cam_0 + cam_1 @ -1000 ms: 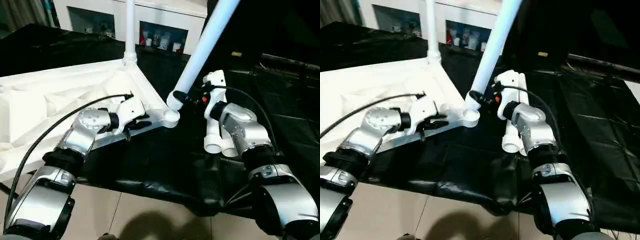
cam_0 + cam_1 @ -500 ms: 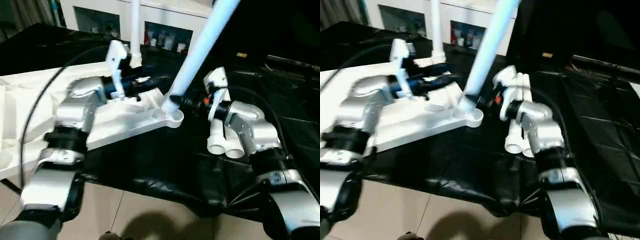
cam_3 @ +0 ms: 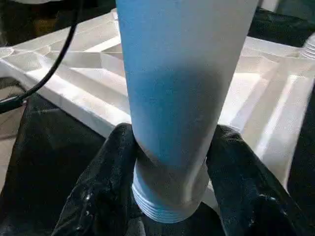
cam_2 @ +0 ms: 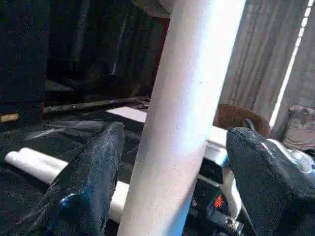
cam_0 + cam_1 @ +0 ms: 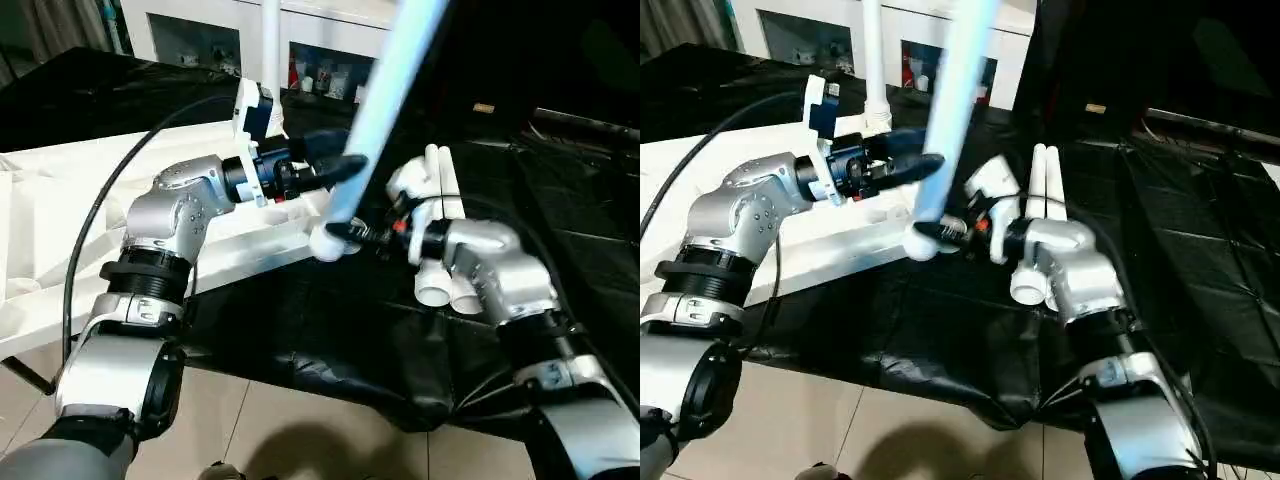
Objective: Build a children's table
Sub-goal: Insert table leg to table base
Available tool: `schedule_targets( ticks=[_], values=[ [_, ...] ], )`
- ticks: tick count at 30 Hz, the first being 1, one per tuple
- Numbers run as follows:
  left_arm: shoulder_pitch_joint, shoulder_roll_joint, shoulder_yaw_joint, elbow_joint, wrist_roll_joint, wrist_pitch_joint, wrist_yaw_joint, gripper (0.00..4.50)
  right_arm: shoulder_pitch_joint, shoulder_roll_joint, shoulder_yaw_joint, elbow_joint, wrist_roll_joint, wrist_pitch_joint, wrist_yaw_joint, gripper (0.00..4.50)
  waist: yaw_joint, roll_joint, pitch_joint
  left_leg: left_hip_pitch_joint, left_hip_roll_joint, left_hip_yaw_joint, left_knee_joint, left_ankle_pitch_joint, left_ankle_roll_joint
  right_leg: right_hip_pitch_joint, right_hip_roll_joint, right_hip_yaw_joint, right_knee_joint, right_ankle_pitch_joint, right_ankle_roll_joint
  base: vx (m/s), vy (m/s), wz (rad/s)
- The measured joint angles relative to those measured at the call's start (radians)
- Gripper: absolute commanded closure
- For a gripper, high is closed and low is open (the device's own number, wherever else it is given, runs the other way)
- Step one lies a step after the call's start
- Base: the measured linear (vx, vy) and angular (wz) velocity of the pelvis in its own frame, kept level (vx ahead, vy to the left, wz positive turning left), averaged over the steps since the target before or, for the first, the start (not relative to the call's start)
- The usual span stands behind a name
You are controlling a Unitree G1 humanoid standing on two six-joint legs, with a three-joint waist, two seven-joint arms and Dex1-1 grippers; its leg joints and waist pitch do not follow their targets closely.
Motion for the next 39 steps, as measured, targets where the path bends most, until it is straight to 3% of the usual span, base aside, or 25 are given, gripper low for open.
schedule_targets(
  ticks=[2,3,11,13,16,18,23,24,32,37,39],
  values=[
    [0.001,-0.001,0.000,-0.004,-0.009,0.002,-0.010,0.53,0.000,0.004,0.003,-0.005,-0.001,0.000,0.001,2.68,0.000,0.000,0.000,0.000,0.000,0.000,0.000,0.000,0.000,0.000,0.000,0.000,0.000,0.000,0.000,0.000,0.000,0.00],
    [0.001,0.000,0.000,-0.005,-0.012,0.004,-0.013,0.89,0.000,0.008,0.003,-0.005,-0.001,0.000,0.000,2.68,0.000,0.000,0.000,0.000,0.000,0.000,0.000,0.000,0.000,0.000,0.000,0.000,0.000,0.000,0.000,0.000,0.000,0.00],
    [0.001,0.007,0.000,-0.005,-0.017,0.025,-0.025,1.38,0.016,0.019,0.019,-0.036,-0.001,0.009,-0.003,2.68,0.000,0.000,0.000,0.000,0.000,0.000,0.001,0.000,0.000,0.000,0.000,0.000,0.000,0.001,0.000,0.000,0.000,0.00],
    [0.001,0.010,-0.002,-0.008,-0.017,0.033,-0.031,1.82,0.016,0.019,0.022,-0.037,-0.001,0.009,-0.004,2.68,0.000,0.000,0.000,0.000,0.000,0.000,0.001,0.000,0.000,0.000,0.000,0.000,0.000,0.001,0.000,0.000,0.000,0.00],
    [0.002,0.017,-0.002,-0.014,-0.015,0.032,-0.029,1.82,0.016,0.020,0.022,-0.037,-0.001,0.009,-0.004,2.68,0.000,0.000,0.000,0.000,0.000,-0.001,0.001,0.000,0.000,0.000,0.000,0.000,0.000,0.002,0.000,0.000,0.000,0.00],
    [0.002,0.018,-0.002,-0.014,-0.014,0.032,-0.028,2.15,0.016,0.021,0.022,-0.037,-0.001,0.009,-0.006,2.68,0.000,0.000,0.000,0.000,0.000,-0.001,0.001,0.000,0.000,0.000,0.000,0.000,0.000,0.003,0.000,0.000,0.000,0.00],
    [0.001,0.019,0.008,-0.014,-0.014,0.024,-0.005,2.38,0.016,0.033,0.020,-0.037,0.003,0.006,-0.012,2.68,-0.001,0.000,0.000,0.000,0.000,-0.001,0.002,0.001,-0.001,0.001,0.000,0.000,0.000,0.003,0.000,0.000,0.000,0.00],
    [0.000,0.018,0.011,-0.014,-0.014,0.021,0.001,2.48,0.016,0.038,0.016,-0.037,0.008,0.009,-0.016,2.13,-0.001,0.000,0.000,0.000,0.000,-0.001,0.002,0.001,-0.001,0.001,0.000,0.000,0.000,0.003,0.000,0.000,0.000,0.00],
    [-0.005,0.005,0.023,-0.004,-0.011,0.019,0.037,2.59,0.015,0.050,0.002,-0.042,0.037,0.043,-0.025,1.54,0.000,0.000,0.000,0.000,0.000,-0.001,0.003,0.001,-0.001,0.001,0.000,0.000,0.000,0.004,0.000,0.000,0.000,0.00],
    [-0.005,-0.004,0.023,-0.004,-0.015,0.024,0.036,2.63,0.009,0.054,-0.001,-0.042,0.041,0.043,-0.033,1.54,0.000,0.000,0.000,0.000,0.000,-0.001,0.003,0.001,-0.001,0.001,0.000,0.000,0.000,0.004,0.000,0.000,0.000,0.00],
    [-0.005,-0.004,0.023,-0.004,-0.017,0.024,0.036,2.66,0.009,0.060,-0.008,-0.042,0.048,0.049,-0.031,1.81,0.000,0.000,0.000,0.000,0.000,-0.001,0.003,0.001,0.000,0.001,0.000,0.000,0.000,0.005,0.000,0.000,0.000,0.00]
  ],
)
